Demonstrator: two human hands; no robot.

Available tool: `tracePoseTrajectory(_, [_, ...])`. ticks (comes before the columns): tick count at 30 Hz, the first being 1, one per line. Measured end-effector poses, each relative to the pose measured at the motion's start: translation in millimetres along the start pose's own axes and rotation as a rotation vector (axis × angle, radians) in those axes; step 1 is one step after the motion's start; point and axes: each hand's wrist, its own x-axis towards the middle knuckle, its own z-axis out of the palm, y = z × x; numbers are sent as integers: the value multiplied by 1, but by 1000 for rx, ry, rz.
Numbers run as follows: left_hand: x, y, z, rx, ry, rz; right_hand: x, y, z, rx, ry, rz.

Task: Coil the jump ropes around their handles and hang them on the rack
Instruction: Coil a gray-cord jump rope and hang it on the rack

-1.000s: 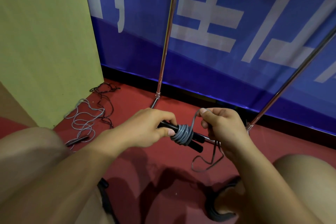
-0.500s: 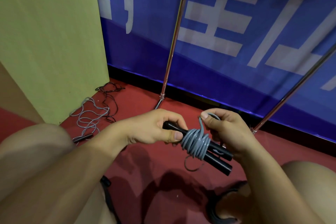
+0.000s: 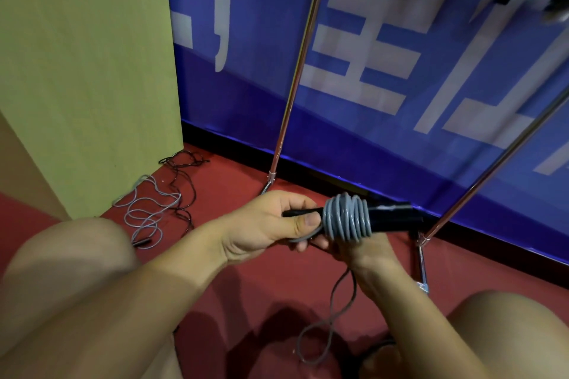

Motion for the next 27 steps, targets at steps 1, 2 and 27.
tracePoseTrajectory(1, [1, 0, 0, -11, 43, 12, 0, 0, 3, -38, -10, 9])
tracePoseTrajectory(2, [2, 1, 0, -24, 88, 20, 0, 1, 5, -40, -14, 23])
tracePoseTrajectory(27, [17, -22, -15, 444, 653, -93, -7, 2, 7, -433, -201, -6])
